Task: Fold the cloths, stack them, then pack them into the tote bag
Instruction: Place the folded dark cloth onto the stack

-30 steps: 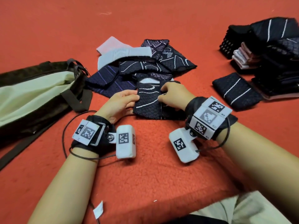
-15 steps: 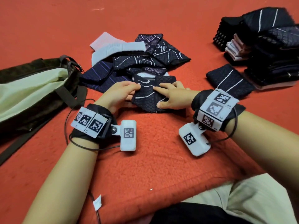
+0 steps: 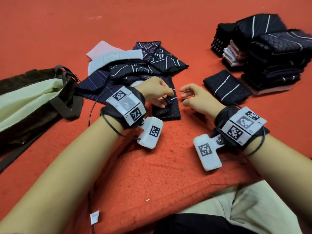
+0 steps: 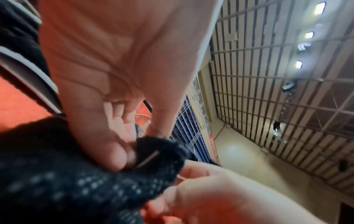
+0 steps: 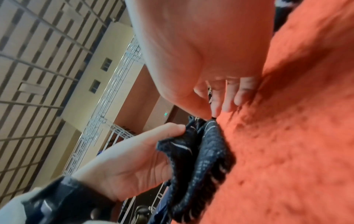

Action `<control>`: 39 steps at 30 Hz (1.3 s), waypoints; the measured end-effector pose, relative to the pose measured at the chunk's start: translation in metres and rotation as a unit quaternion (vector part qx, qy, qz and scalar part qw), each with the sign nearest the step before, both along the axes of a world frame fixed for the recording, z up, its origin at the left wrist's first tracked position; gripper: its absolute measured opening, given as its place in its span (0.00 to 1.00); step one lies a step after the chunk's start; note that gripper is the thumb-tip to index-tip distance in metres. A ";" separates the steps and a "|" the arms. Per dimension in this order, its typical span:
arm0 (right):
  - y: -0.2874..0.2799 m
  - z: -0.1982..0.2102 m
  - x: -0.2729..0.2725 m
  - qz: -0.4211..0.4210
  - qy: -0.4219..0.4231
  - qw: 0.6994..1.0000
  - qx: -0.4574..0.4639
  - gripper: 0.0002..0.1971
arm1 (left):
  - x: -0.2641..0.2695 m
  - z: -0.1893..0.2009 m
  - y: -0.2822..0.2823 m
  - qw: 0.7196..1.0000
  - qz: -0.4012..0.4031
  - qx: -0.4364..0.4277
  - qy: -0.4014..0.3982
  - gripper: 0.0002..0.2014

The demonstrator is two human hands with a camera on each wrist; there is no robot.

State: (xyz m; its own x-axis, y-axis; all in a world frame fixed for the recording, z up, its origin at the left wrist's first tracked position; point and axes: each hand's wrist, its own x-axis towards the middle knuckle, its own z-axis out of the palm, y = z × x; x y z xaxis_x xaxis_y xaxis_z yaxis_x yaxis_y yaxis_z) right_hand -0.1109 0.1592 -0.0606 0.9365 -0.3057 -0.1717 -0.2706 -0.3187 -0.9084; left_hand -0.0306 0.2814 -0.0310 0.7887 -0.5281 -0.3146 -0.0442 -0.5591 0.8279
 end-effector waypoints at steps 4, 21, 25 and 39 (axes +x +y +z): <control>-0.008 -0.003 -0.003 -0.006 0.019 0.998 0.066 0.22 | 0.000 -0.007 -0.012 0.998 -0.022 0.050 -0.025 0.11; -0.004 -0.014 -0.003 0.059 0.011 0.997 0.041 0.27 | 0.035 0.010 -0.014 0.984 -0.001 0.087 -0.157 0.03; -0.005 -0.014 -0.003 0.068 0.012 0.997 0.035 0.27 | 0.045 0.009 -0.017 0.963 -0.054 0.198 -0.173 0.07; -0.002 -0.015 0.000 0.081 0.015 0.997 0.012 0.26 | 0.055 0.017 -0.008 0.960 -0.065 0.233 -0.144 0.06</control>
State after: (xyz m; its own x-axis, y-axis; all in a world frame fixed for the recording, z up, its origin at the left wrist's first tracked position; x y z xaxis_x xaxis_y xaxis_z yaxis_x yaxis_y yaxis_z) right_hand -0.1105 0.1572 -0.0760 0.9676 -0.1464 -0.2058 -0.2446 -0.3396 -0.9082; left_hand 0.0242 0.2732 -0.0144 0.8149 -0.4835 -0.3197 -0.3286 -0.8397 0.4322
